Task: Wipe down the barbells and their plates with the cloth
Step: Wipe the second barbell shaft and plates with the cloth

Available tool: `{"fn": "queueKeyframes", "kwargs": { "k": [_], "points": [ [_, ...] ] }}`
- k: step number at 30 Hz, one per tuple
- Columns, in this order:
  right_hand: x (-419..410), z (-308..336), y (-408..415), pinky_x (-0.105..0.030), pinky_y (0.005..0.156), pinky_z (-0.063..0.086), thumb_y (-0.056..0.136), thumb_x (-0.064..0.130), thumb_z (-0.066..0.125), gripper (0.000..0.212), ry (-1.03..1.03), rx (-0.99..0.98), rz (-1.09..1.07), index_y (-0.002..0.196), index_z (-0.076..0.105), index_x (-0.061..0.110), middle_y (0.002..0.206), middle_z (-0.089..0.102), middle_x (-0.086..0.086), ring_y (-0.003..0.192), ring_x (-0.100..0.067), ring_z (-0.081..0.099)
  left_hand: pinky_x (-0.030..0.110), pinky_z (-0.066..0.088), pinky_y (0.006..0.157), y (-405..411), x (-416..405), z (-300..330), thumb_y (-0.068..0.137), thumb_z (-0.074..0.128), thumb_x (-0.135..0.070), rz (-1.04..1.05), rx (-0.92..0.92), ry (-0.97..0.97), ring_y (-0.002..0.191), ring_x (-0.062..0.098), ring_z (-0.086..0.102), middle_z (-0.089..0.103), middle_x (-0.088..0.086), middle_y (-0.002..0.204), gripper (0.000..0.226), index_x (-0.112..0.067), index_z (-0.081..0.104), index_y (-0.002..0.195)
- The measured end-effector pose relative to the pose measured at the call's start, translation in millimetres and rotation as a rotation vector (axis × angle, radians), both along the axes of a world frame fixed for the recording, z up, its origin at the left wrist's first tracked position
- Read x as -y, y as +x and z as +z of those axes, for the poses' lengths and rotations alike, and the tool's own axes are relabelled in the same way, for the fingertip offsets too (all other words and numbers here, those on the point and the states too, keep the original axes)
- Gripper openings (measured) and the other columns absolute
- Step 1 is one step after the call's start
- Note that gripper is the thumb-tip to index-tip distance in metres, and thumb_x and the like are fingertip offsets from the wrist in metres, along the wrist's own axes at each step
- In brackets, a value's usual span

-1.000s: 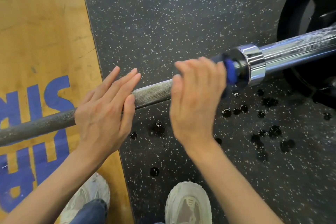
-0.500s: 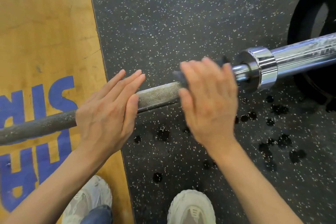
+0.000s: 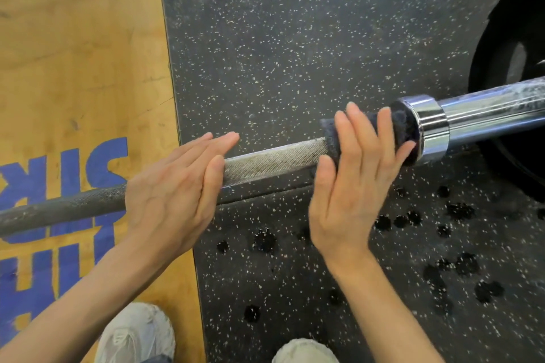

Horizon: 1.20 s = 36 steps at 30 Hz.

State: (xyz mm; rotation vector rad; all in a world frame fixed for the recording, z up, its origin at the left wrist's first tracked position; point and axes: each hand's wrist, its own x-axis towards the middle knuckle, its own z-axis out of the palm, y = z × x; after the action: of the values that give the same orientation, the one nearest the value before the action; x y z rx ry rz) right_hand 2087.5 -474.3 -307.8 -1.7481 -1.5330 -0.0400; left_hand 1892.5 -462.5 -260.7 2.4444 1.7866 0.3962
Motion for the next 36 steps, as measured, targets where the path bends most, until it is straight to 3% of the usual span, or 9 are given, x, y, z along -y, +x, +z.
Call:
{"fn": "queueKeyframes", "kwargs": {
  "k": [7,10,12,14,16,19,25,31,36],
  "points": [
    [-23.4,-11.4,15.3,-0.039,0.126,0.003,0.109,0.031,0.027,0.043,0.077,0.151,0.182,0.142,0.042,0.01,0.149,0.048,-0.008,0.144,-0.028,0.033,0.028,0.045,0.063,-0.9,-15.2,4.4,0.108,0.022,-0.032,0.074,-0.023,-0.035,0.117,0.009,0.063,0.072,-0.008,0.121,0.049,-0.033,0.065,0.131],
    [-29.8,-5.4,7.1,-0.043,0.126,0.003,0.108,0.027,0.026,0.046,0.057,0.012,0.074,0.143,0.046,0.005,0.15,0.048,-0.014,0.146,-0.032,0.031,0.026,0.027,0.051,-2.1,-27.9,8.6,0.106,0.016,-0.037,0.093,-0.11,-0.092,0.086,0.025,0.07,0.076,-0.006,0.106,0.054,-0.039,0.065,0.13],
    [-31.7,-2.4,-17.6,-0.044,0.125,0.0,0.108,0.026,0.026,0.047,0.019,-0.035,0.12,0.143,0.047,0.003,0.151,0.047,-0.014,0.148,-0.032,0.028,0.025,0.018,0.05,-3.7,-38.1,9.7,0.103,0.011,-0.041,0.104,-0.126,-0.127,0.069,0.025,0.052,0.075,-0.004,0.096,0.059,-0.042,0.063,0.131],
    [-38.8,-3.7,-20.5,-0.043,0.126,0.0,0.108,0.025,0.027,0.045,0.016,0.043,0.26,0.146,0.043,0.005,0.152,0.046,-0.012,0.148,-0.03,0.028,0.025,0.026,0.052,-7.1,-47.5,9.0,0.102,0.009,-0.043,0.115,-0.103,-0.153,0.079,0.025,0.056,0.074,-0.002,0.105,0.061,-0.041,0.061,0.133],
    [-53.3,-7.5,-0.2,-0.041,0.126,0.001,0.109,0.024,0.028,0.046,0.049,0.099,0.276,0.147,0.043,0.004,0.153,0.045,-0.013,0.148,-0.029,0.028,0.034,0.046,0.085,-5.8,-54.7,9.9,0.105,0.012,-0.039,0.103,-0.046,-0.131,0.121,0.023,0.061,0.069,0.0,0.128,0.058,-0.029,0.058,0.14],
    [-70.3,-7.1,8.4,-0.042,0.126,0.002,0.107,0.021,0.03,0.046,0.055,0.005,0.117,0.145,0.046,0.0,0.154,0.044,-0.015,0.148,-0.032,0.027,0.04,0.023,0.121,5.8,-63.8,6.1,0.109,0.018,-0.031,0.084,-0.005,-0.033,0.143,0.019,0.043,0.058,0.003,0.144,0.052,-0.014,0.05,0.146],
    [-86.7,-11.5,-12.2,-0.047,0.126,0.005,0.107,0.022,0.032,0.048,0.049,0.039,0.3,0.149,0.04,0.002,0.157,0.04,-0.014,0.15,-0.031,0.024,0.035,0.029,0.117,16.8,-78.4,-6.4,0.11,0.026,-0.03,0.091,0.019,0.045,0.143,0.019,0.042,0.058,0.004,0.143,0.047,-0.014,0.048,0.149],
    [-108.1,-11.3,-30.0,-0.049,0.126,0.003,0.106,0.018,0.032,0.05,0.053,-0.139,0.184,0.151,0.032,-0.005,0.159,0.031,-0.023,0.153,-0.031,0.01,0.031,0.028,0.117,15.7,-100.1,-10.2,0.111,0.025,-0.031,0.144,0.064,0.084,0.141,0.017,0.045,0.061,0.001,0.14,0.046,-0.018,0.054,0.145],
    [-122.1,-23.9,-6.5,-0.05,0.126,0.007,0.106,0.019,0.03,0.05,0.09,0.027,0.289,0.152,0.031,-0.002,0.159,0.032,-0.021,0.152,-0.021,0.009,0.029,0.027,0.117,13.7,-109.8,-10.0,0.111,0.026,-0.029,0.153,0.078,0.091,0.139,0.015,0.047,0.062,-0.003,0.138,0.045,-0.021,0.056,0.143]
  ]
}}
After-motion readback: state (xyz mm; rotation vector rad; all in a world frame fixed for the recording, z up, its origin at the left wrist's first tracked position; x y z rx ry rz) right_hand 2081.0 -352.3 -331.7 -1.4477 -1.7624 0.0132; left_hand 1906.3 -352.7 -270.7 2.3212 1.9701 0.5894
